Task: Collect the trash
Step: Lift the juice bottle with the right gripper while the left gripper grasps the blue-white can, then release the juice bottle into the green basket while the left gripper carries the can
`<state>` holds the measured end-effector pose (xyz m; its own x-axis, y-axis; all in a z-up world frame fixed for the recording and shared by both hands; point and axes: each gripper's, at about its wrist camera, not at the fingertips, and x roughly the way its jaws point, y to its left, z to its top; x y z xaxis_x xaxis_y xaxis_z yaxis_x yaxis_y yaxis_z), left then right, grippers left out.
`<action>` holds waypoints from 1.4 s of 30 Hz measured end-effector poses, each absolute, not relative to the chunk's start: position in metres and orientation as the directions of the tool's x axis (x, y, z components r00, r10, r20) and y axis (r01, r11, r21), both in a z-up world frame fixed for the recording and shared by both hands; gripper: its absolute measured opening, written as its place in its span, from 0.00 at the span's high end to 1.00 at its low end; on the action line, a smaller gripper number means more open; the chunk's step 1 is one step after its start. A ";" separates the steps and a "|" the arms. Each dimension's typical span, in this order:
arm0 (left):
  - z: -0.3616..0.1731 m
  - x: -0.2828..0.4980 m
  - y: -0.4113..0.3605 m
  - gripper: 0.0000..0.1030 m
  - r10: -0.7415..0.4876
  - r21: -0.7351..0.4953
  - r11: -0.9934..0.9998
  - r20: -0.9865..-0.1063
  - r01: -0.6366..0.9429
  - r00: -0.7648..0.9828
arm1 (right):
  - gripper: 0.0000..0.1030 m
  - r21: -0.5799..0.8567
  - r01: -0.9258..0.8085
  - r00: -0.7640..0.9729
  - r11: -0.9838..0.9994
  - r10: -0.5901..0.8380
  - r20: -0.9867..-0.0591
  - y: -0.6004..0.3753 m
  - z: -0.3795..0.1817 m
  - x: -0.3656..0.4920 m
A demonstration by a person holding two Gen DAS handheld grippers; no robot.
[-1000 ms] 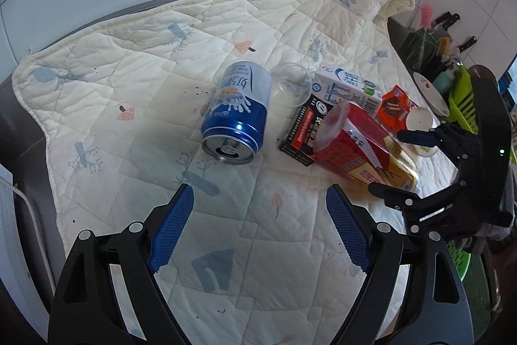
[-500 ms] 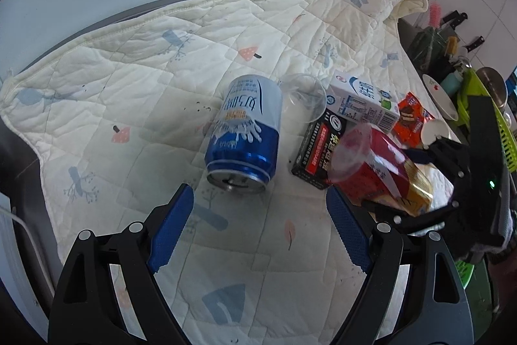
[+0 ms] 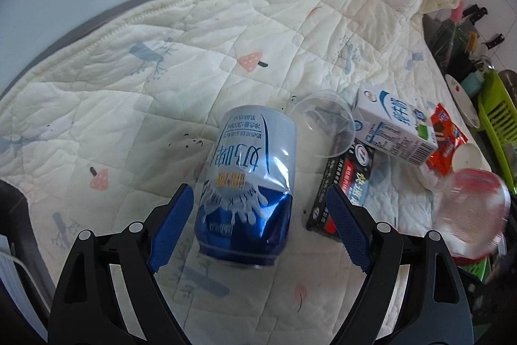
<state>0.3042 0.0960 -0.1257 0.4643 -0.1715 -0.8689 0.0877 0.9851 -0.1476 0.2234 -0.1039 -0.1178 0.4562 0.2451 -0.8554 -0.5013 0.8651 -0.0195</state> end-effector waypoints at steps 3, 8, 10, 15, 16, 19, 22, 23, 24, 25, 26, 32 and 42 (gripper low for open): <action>-0.135 0.315 0.093 0.19 -0.160 -0.137 0.987 -0.883 0.082 0.442 | 0.30 0.002 -0.469 0.470 0.883 0.251 -0.846 -0.113 -0.109 0.216; -0.146 0.325 0.088 0.21 -0.163 -0.137 0.986 -0.895 0.091 0.415 | 0.31 0.045 -0.419 0.494 0.907 0.270 -0.826 -0.129 -0.096 0.202; -0.150 0.328 0.087 0.22 -0.160 -0.134 0.987 -0.898 0.091 0.409 | 0.31 0.059 -0.401 0.502 0.914 0.273 -0.821 -0.135 -0.092 0.197; -0.155 0.333 0.086 0.25 -0.146 -0.118 0.989 -0.904 0.094 0.403 | 0.31 0.087 -0.355 0.527 0.931 0.276 -0.804 -0.151 -0.084 0.183; -0.156 0.333 0.085 0.28 -0.143 -0.115 0.989 -0.904 0.093 0.402 | 0.31 0.090 -0.348 0.530 0.933 0.276 -0.802 -0.154 -0.083 0.181; -0.158 0.335 0.085 0.32 -0.131 -0.103 0.990 -0.907 0.093 0.399 | 0.31 0.100 -0.324 0.541 0.941 0.271 -0.796 -0.162 -0.080 0.174; -0.162 0.336 0.087 0.31 -0.130 -0.102 0.991 -0.912 0.092 0.390 | 0.31 0.106 -0.302 0.551 0.947 0.264 -0.791 -0.171 -0.077 0.166; -0.162 0.336 0.087 0.31 -0.126 -0.098 0.991 -0.912 0.091 0.390 | 0.31 0.107 -0.293 0.556 0.950 0.260 -0.790 -0.173 -0.077 0.164; -0.163 0.336 0.086 0.31 -0.124 -0.094 0.991 -0.912 0.095 0.391 | 0.31 0.105 -0.285 0.560 0.953 0.254 -0.789 -0.175 -0.076 0.161; -0.164 0.336 0.085 0.32 -0.123 -0.092 0.991 -0.912 0.099 0.390 | 0.31 0.108 -0.278 0.562 0.955 0.252 -0.788 -0.177 -0.075 0.158; -0.163 0.336 0.085 0.32 -0.120 -0.086 0.991 -0.911 0.102 0.394 | 0.31 0.111 -0.270 0.564 0.956 0.250 -0.787 -0.179 -0.074 0.155; -0.158 0.330 0.087 0.34 -0.121 -0.088 0.991 -0.902 0.097 0.415 | 0.31 0.123 -0.218 0.592 0.968 0.232 -0.772 -0.193 -0.065 0.136; -0.128 0.280 0.091 0.34 -0.146 -0.114 0.989 -0.872 0.097 0.467 | 0.31 0.164 -0.098 0.623 0.982 0.189 -0.759 -0.239 -0.063 0.099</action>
<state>0.2799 0.0912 -0.1284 0.4674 -0.1463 -0.8719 0.0975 0.9887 -0.1136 0.0994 -0.2389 -0.0629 0.6235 0.1885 -0.7588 -0.0977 0.9817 0.1636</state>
